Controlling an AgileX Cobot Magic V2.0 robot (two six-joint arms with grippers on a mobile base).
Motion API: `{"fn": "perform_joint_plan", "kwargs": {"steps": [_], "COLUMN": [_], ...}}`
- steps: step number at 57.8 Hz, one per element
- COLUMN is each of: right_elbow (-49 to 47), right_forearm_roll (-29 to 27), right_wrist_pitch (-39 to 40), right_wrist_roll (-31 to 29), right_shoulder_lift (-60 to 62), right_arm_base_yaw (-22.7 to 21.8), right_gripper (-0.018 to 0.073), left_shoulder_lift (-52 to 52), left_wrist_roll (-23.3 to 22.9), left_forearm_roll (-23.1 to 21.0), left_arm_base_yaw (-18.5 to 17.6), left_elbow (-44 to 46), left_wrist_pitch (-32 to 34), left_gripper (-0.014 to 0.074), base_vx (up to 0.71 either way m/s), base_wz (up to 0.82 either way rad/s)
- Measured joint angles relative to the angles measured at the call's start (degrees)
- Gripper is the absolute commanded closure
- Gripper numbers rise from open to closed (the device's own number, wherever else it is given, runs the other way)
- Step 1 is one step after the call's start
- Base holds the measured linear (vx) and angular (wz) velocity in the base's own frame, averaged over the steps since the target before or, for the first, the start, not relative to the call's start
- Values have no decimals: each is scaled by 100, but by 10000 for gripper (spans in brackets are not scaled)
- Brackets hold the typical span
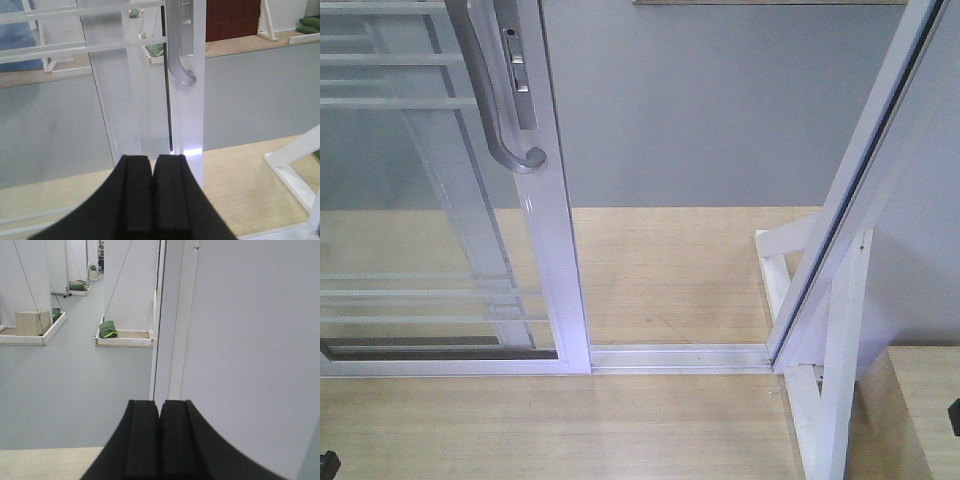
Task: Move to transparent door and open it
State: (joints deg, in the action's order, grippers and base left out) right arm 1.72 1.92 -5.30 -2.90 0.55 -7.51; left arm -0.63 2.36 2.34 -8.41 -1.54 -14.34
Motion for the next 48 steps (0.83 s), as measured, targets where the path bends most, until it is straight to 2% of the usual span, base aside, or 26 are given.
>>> {"fn": "perform_joint_plan", "kwargs": {"steps": [48], "right_elbow": [0], "right_forearm_roll": [0], "right_wrist_pitch": [-33], "right_wrist_roll": [0], "right_shoulder_lift": [0], "right_arm_base_yaw": [-5], "right_gripper": [567], "left_shoulder_lift": [0], "left_wrist_roll": [0], "left_forearm_roll": [0], "left_arm_base_yaw": [0], "left_elbow": [0], "left_wrist_pitch": [0], "left_gripper": [602], "base_vx": [0], "base_wz": [0]}}
